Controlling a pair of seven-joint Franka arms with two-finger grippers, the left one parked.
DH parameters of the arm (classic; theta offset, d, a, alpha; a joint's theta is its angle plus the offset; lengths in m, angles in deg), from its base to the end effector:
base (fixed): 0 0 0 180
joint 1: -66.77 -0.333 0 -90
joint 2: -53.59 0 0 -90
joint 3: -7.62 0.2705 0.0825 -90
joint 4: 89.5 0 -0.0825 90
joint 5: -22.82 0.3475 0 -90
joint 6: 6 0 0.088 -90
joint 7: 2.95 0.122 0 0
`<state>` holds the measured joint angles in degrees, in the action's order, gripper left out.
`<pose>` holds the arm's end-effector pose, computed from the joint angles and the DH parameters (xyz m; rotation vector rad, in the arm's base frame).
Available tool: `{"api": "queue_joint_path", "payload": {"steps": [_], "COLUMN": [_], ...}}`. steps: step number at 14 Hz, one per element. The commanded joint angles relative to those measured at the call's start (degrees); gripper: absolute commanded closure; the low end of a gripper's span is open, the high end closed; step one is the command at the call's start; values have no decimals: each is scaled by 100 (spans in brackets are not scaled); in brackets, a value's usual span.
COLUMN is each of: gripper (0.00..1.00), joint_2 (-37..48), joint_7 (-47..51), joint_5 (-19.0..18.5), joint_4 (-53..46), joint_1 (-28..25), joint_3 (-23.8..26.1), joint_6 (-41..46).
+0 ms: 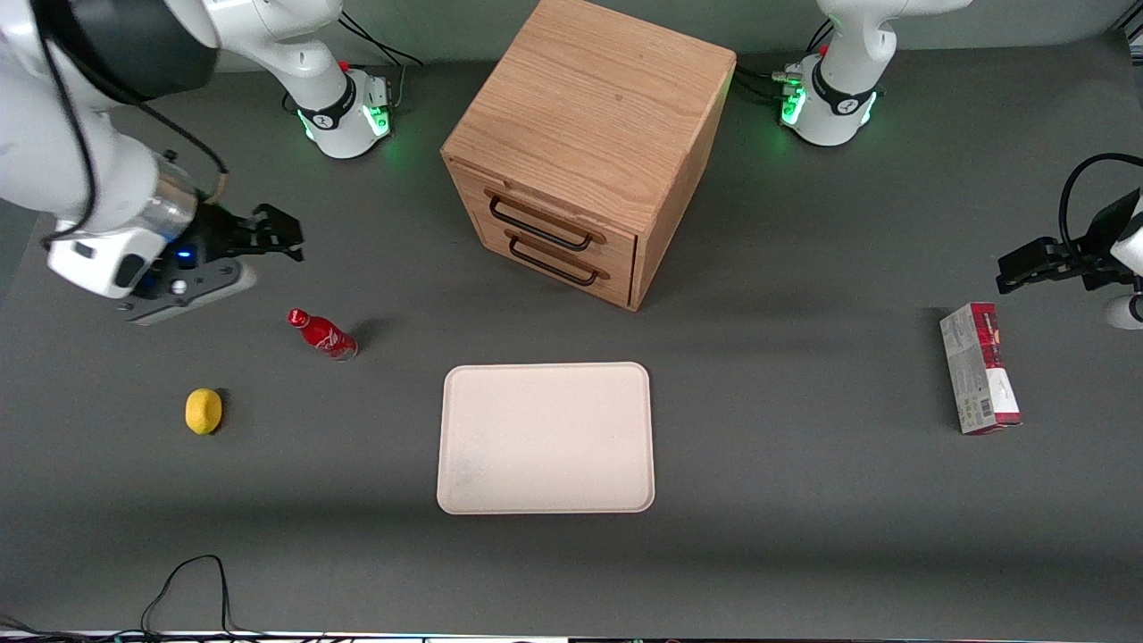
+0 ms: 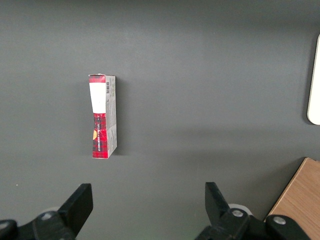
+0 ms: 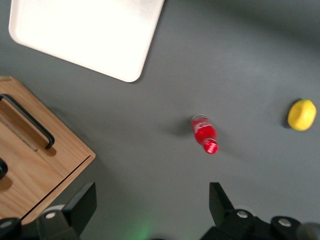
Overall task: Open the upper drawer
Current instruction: 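Move the right gripper toward the upper drawer's black handle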
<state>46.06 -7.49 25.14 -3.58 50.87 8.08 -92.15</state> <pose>0.5176 0.1571 0.5197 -3.0551 -0.5637 0.2038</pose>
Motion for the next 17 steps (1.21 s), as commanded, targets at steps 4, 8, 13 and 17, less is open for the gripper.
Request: {"api": "queue_joint_path", "payload": {"steps": [4, 8, 13, 17], "gripper": [0, 0, 0, 0], "joint_2": [-591, -1030, -1251, -1365], "joint_7": [-55, -82, -196, -205], "joint_5": [671, 717, 726, 699], "joint_4": [-479, -944, -1085, -1103], "joint_1": [-528, -870, -1292, -1328], "joint_3": [-55, -55, -20, 217], "joint_6": [-60, -175, -543, -587]}}
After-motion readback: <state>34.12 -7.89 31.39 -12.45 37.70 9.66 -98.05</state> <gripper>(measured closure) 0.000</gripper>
